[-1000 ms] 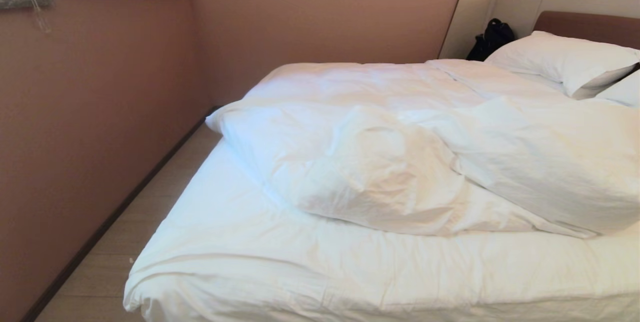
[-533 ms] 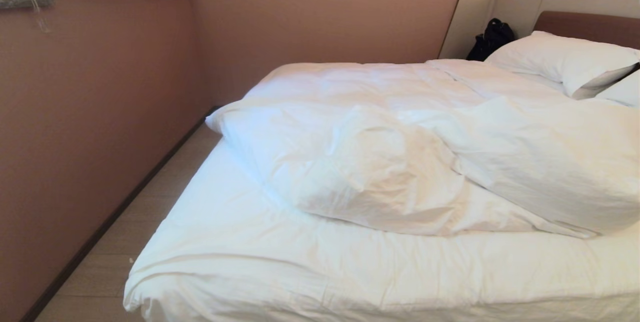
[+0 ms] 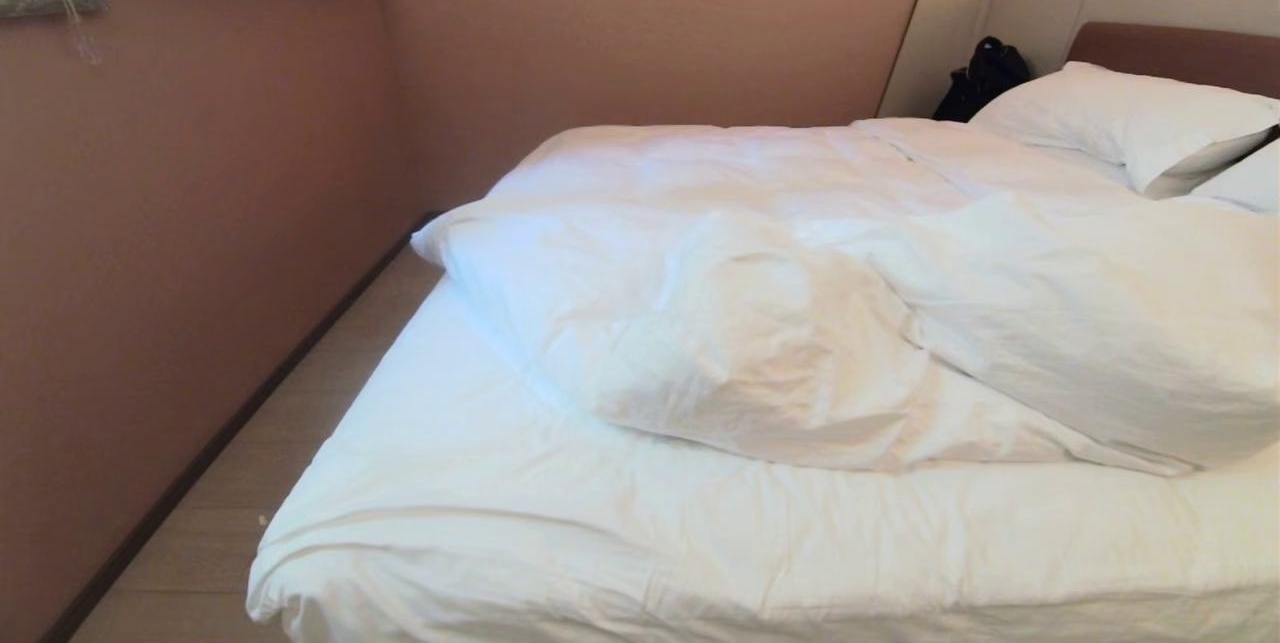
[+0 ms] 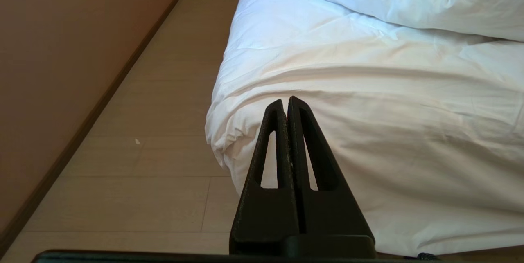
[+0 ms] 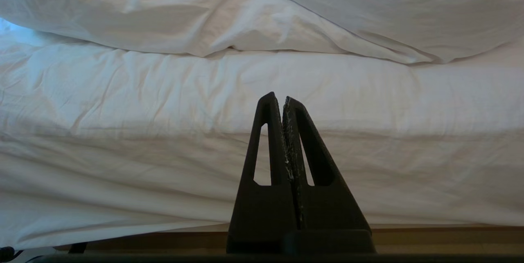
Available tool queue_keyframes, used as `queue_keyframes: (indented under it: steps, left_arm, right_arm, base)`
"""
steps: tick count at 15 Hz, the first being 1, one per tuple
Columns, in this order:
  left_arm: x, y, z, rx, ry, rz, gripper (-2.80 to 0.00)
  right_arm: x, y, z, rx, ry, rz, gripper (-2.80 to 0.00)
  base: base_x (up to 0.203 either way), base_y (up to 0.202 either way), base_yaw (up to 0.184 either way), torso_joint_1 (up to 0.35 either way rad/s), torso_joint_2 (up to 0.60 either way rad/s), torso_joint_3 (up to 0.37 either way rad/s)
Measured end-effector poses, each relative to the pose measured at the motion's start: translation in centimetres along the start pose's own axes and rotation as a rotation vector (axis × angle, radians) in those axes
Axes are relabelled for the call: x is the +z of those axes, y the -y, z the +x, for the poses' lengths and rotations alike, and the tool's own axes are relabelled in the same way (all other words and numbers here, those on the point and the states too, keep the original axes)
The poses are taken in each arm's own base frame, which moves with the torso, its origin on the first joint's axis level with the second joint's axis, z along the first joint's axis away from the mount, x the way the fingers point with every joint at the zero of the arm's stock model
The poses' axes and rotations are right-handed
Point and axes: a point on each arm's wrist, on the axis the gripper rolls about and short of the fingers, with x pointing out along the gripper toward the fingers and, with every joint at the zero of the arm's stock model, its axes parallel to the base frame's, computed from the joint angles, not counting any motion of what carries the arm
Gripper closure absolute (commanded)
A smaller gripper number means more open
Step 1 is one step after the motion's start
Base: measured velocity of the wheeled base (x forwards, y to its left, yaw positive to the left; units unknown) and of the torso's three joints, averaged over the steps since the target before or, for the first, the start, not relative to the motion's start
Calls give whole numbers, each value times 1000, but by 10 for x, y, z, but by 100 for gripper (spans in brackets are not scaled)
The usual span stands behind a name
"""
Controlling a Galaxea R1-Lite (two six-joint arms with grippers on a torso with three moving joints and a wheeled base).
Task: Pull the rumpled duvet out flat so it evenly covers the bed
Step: Hold the folded corner of the quilt
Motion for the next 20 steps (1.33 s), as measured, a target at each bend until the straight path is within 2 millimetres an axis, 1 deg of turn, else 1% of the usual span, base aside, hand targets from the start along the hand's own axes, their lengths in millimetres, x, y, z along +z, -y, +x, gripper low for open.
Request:
queue_keyframes:
  steps: [7,9,12,14,16,20]
  left_arm:
    - [1,0,0,1,3,-13,0]
    - [3,0,-1,-4,1,-18,0]
    - [32,0,-10,-36,11,-60,0]
    - [53,1,-5,-65,-30,-129,0]
    - [77,1,11,-85,-95,-205,0]
    - [129,2,65,-162,-196,-318,0]
  right_arm:
    - [0,0,0,0,0,0,0]
    - [0,0,0,0,0,-1,0]
    - [0,0,0,0,0,0,0]
    - [0,0,0,0,0,0,0]
    - [0,0,0,0,0,0,0]
    - [0,0,0,0,0,0,0]
  base:
    - [0,0,0,0,0,0]
    - [0,0,0,0,0,0]
    - [0,0,0,0,0,0]
    - [0,0,0,0,0,0]
    - [0,0,0,0,0,0]
    - [0,0,0,0,0,0]
